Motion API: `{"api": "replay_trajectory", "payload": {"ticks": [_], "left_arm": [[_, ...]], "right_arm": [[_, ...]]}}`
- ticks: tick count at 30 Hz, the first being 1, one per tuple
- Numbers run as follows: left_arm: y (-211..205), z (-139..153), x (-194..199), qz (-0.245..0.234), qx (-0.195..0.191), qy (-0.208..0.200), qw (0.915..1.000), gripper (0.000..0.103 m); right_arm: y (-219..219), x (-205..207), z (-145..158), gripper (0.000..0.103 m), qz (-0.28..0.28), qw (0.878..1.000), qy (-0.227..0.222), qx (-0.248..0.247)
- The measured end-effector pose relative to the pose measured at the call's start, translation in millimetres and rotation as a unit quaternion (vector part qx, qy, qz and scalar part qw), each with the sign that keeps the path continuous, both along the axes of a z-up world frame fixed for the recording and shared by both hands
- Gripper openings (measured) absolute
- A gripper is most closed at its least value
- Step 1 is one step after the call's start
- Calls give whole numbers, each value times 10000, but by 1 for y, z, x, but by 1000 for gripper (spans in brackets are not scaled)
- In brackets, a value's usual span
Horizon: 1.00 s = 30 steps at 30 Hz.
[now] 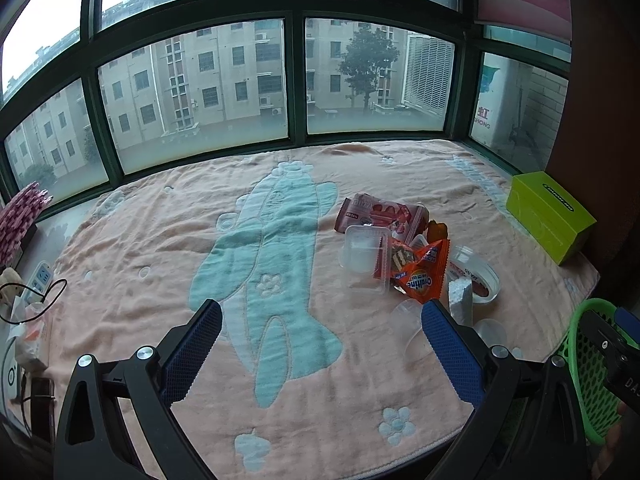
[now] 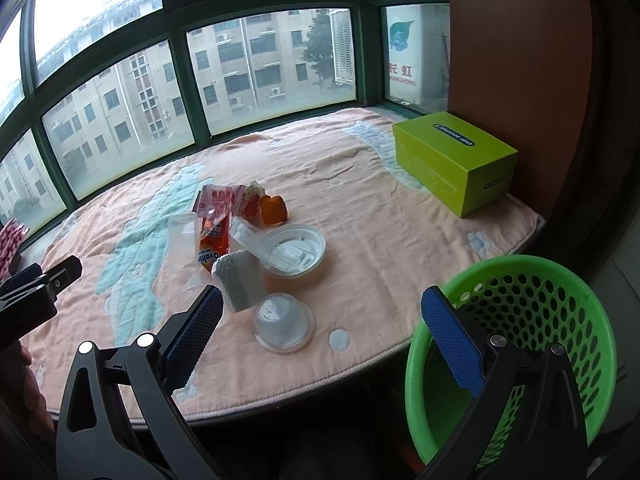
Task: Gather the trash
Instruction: 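Grasp the large clear round lid with the right tool while the left tool reaches the clear cup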
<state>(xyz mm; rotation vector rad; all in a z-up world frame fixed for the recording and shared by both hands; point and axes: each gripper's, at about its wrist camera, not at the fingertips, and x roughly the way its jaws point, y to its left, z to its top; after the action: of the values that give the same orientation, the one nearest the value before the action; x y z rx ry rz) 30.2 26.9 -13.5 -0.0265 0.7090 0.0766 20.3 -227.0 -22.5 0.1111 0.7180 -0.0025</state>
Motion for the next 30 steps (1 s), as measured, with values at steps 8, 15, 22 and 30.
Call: {"api": "replay_trajectory", "payload": {"ticks": [8, 15, 22, 30], "left_arm": [[8, -6, 9, 87, -28, 107, 9999, 97], [12, -14, 17, 90, -69, 211, 9997, 97], [13, -25, 25, 53, -87, 338, 9994, 97], [8, -34, 30, -93, -78, 434, 9990, 97]], "right_arm": [[4, 36, -8, 98, 311, 9985, 239, 370], [8, 73, -21, 98, 515, 9938, 490, 856], [7, 109, -40, 98, 716, 9845, 795, 1389], [6, 140, -61, 98, 807, 9752, 1107, 1739]]}}
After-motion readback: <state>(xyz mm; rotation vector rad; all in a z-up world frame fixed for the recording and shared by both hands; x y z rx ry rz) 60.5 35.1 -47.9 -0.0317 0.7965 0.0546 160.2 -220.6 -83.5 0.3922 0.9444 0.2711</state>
